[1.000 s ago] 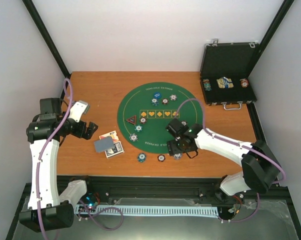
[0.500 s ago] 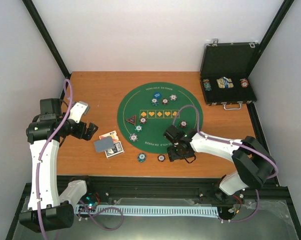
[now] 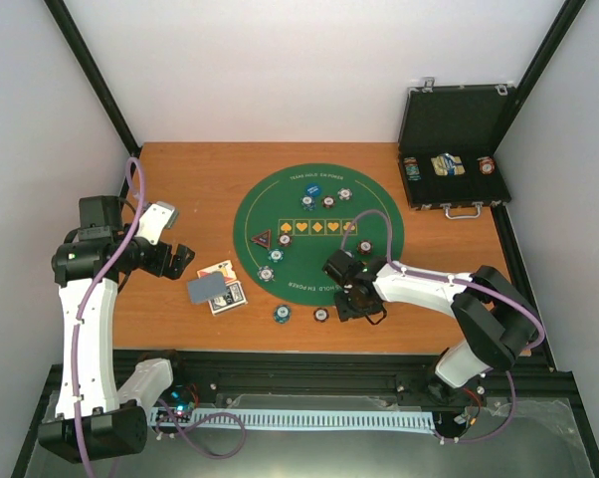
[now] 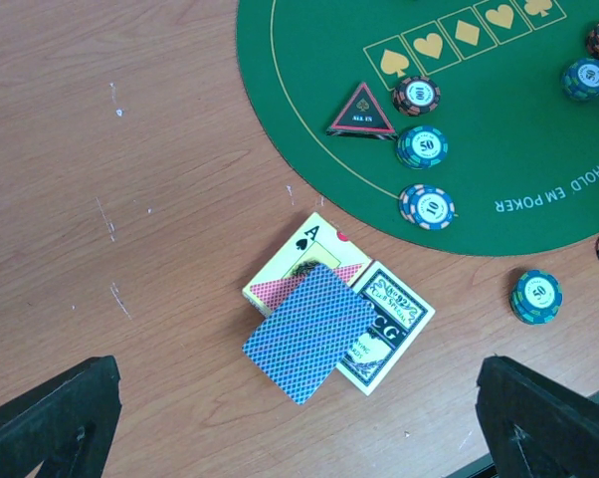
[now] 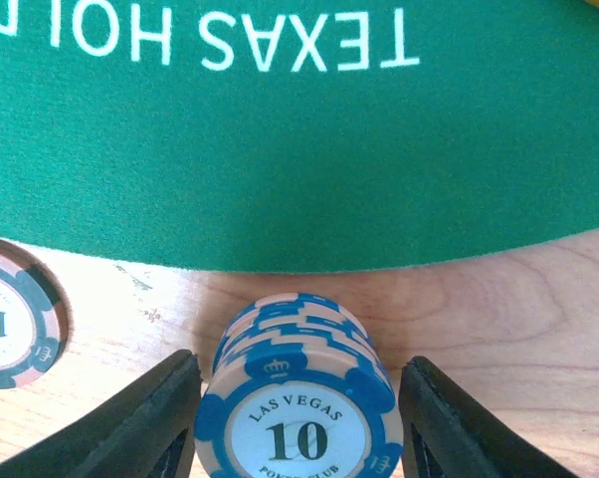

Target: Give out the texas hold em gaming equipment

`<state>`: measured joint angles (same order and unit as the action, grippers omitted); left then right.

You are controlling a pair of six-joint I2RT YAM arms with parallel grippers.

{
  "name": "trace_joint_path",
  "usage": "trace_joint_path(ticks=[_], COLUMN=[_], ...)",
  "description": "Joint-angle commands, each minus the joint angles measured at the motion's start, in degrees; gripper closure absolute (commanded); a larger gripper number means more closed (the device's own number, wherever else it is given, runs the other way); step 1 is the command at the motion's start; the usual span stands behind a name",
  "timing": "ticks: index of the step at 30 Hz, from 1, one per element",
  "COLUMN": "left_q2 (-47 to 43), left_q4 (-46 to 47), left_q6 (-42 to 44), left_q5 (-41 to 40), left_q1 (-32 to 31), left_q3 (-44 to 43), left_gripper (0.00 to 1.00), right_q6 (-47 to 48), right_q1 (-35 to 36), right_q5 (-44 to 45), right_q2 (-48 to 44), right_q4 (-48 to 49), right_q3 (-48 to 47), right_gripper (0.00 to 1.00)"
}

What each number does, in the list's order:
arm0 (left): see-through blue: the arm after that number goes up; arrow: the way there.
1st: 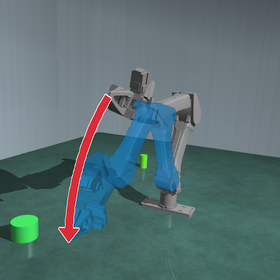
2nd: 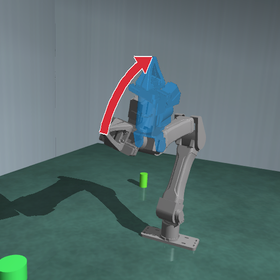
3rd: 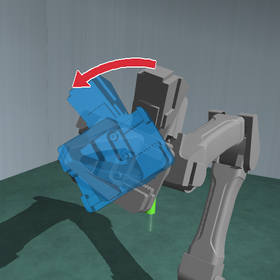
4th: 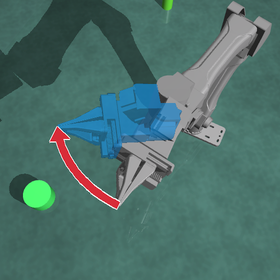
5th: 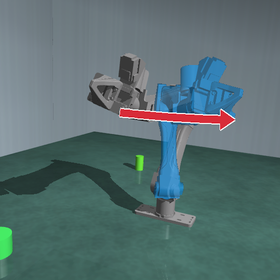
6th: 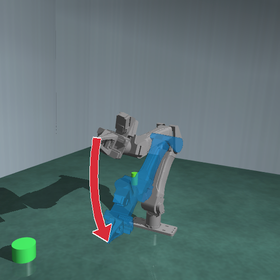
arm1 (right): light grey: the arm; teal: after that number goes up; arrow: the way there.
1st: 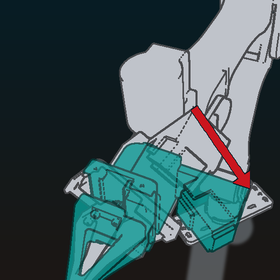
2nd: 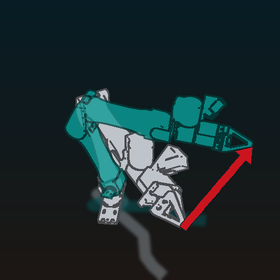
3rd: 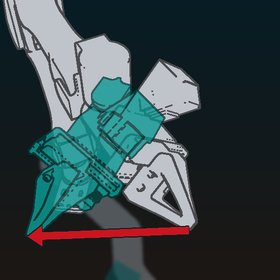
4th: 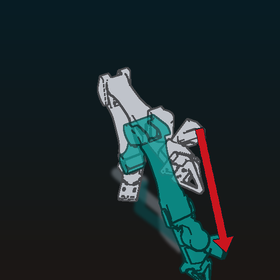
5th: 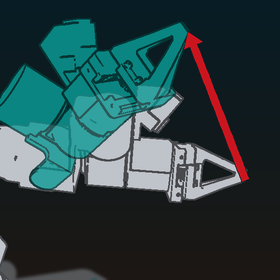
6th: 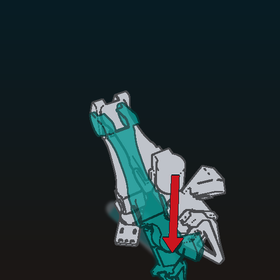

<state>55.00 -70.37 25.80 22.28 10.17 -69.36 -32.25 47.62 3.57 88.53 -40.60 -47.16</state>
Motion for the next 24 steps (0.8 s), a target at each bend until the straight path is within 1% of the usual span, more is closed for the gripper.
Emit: trace_joint_path(ticks=[1, 7, 14, 21, 24], left_q2=[-0.5, -0.62, -0.77, -0.91, -1.0], left_q4=[-0.21, -0.28, -0.25, -0.13, -0.19], left_q6=[0.01, 0.17, 0.3, 0.21, 0.29], left_q5=[0.04, -0.11, -0.39, -0.54, -0.69], left_q1=[0.34, 0.4, 0.42, 0.37, 0.39], left_q3=[-2.08, -1.96, -1.92, -2.0, -2.0], left_gripper=[0.0, 0.0, 0.0, 0.0, 0.0], right_q6=[0.16, 0.35, 0.62, 0.87, 1.04], right_q1=[0.2, 0.19, 0.2, 0.09, 0.03], right_q5=[0.33, 0.1, -0.06, 0.27, 0.36], right_q2=[-0.42, -0.94, -1.42, -0.68, -0.47], right_q4=[0.19, -0.35, -0.89, -0.66, -0.54], right_q3=[-1.34, -2.0, -2.59, -2.29, -2.14], right_gripper=[0.47, 0.54, 0.55, 0.62, 0.67])
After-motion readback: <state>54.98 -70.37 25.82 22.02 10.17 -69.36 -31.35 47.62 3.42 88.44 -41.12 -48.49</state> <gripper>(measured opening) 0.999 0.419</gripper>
